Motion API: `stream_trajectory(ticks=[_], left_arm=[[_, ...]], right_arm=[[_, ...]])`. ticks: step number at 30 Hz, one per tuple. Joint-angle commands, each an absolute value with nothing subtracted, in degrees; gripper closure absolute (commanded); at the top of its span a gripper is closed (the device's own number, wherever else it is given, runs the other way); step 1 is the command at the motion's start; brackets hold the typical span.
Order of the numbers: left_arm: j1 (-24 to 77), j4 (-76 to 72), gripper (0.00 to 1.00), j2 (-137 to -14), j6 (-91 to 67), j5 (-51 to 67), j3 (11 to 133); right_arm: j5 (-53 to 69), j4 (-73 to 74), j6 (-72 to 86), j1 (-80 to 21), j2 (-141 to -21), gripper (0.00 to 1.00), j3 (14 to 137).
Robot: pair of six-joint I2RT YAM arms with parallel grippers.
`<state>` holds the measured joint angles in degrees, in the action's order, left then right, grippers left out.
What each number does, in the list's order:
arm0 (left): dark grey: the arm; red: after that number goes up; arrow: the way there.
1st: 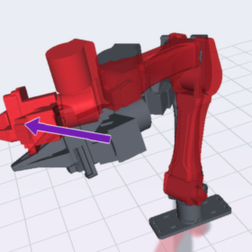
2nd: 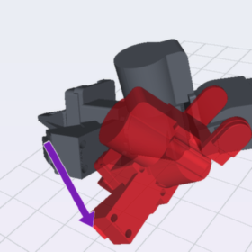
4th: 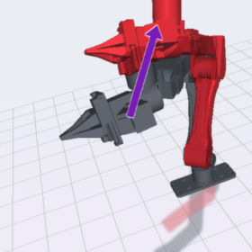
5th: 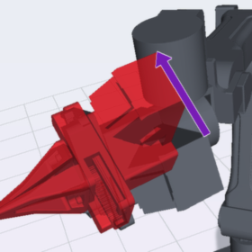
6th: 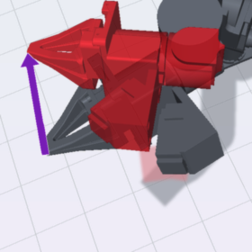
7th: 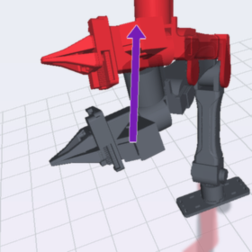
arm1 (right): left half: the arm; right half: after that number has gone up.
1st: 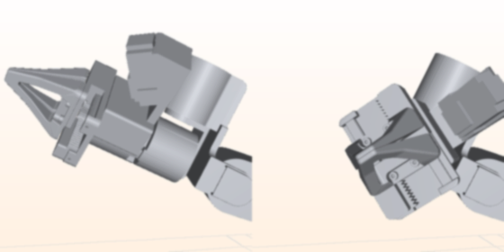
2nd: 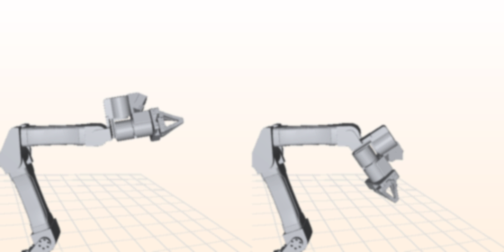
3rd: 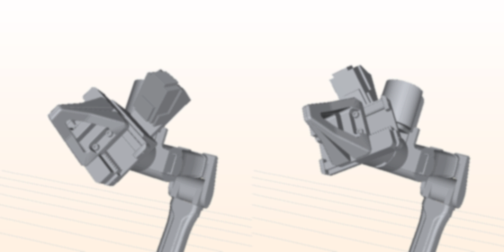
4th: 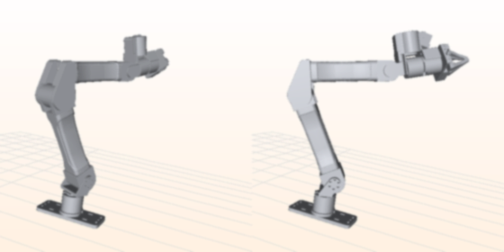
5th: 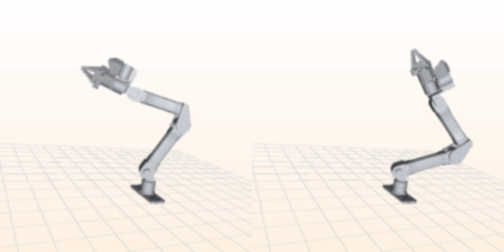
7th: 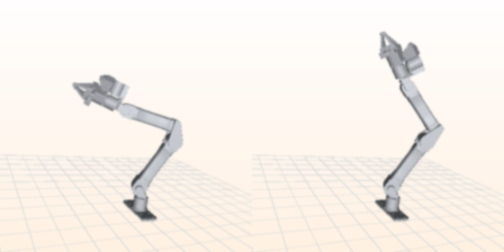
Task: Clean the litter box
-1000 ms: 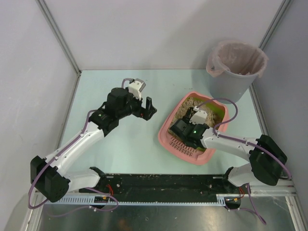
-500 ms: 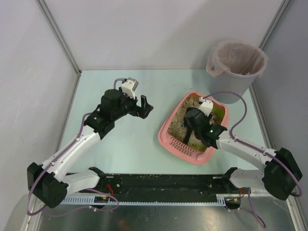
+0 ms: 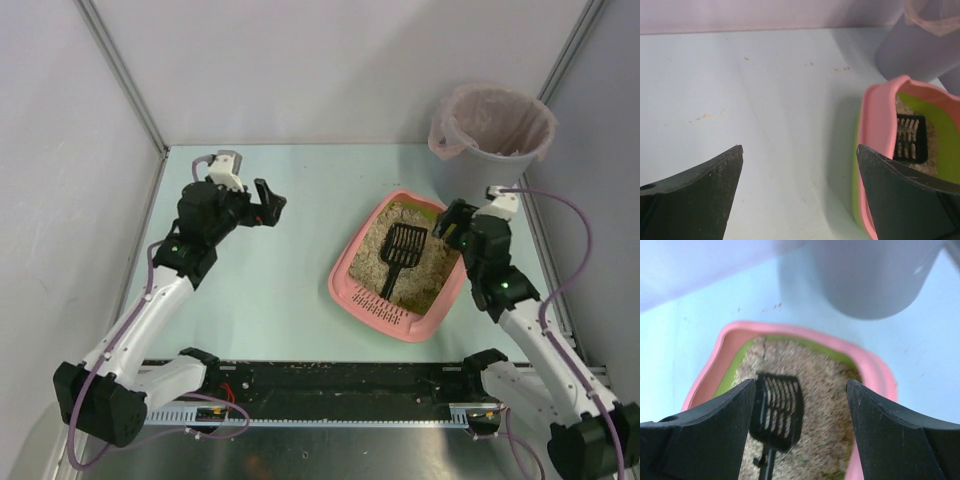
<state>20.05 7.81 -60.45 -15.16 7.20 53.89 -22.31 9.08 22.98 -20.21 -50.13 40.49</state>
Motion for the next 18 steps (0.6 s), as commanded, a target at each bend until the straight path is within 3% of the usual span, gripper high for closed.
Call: stream_trajectory(ticks=[1,11,18], left_arm=[[17.5,4.2,0.0,-57.0,-15.1,5.5,53.4],[17.5,-11.0,0.0,-40.7,-7.4,1.3,43.3],[17.5,-12.0,0.0,-39.0,-7.3,-1.5,42.0]], right_arm=[[-18.5,7.9,17.2,-15.1,-44.4,0.22,40.3],[-24.4,0.6,4.5,-13.4,-31.9,0.21,37.3],[-25.9,-6.3,1.1,-13.4,-30.0,0.21,36.4]])
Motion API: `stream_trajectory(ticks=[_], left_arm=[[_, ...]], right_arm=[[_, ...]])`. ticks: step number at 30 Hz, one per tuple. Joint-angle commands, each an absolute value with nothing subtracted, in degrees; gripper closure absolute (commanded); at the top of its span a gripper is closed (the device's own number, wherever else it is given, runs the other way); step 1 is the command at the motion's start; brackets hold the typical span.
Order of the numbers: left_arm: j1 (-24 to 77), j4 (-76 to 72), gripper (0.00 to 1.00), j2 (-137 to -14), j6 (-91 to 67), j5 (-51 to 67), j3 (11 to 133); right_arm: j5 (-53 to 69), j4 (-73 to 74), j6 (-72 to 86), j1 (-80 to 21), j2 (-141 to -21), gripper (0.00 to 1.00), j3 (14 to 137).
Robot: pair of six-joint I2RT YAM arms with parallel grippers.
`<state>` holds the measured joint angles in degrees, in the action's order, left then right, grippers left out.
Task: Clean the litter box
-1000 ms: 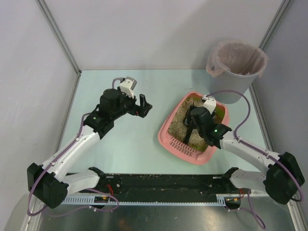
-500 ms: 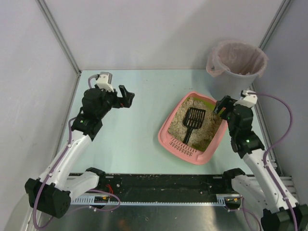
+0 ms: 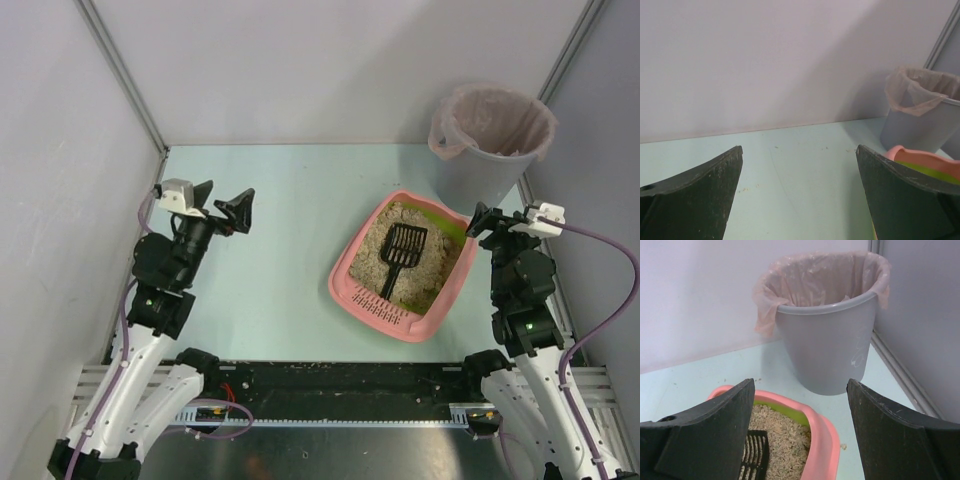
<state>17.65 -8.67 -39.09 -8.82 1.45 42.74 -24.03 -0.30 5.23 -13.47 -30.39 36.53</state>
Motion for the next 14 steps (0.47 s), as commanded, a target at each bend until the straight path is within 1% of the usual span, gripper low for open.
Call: stream_trajectory(ticks=[1,14], left_arm=[[17.5,-12.1,0.0,-39.0,-7.3,-1.7,41.9],[17.5,-12.2,0.0,-39.6,-6.2,-4.0,41.3]], right_arm=[[-25.8,-6.2,1.0,-13.3,-29.9,0.21,36.4],[-26.8,-5.7,0.9,-13.4,-29.4,0.21,36.4]])
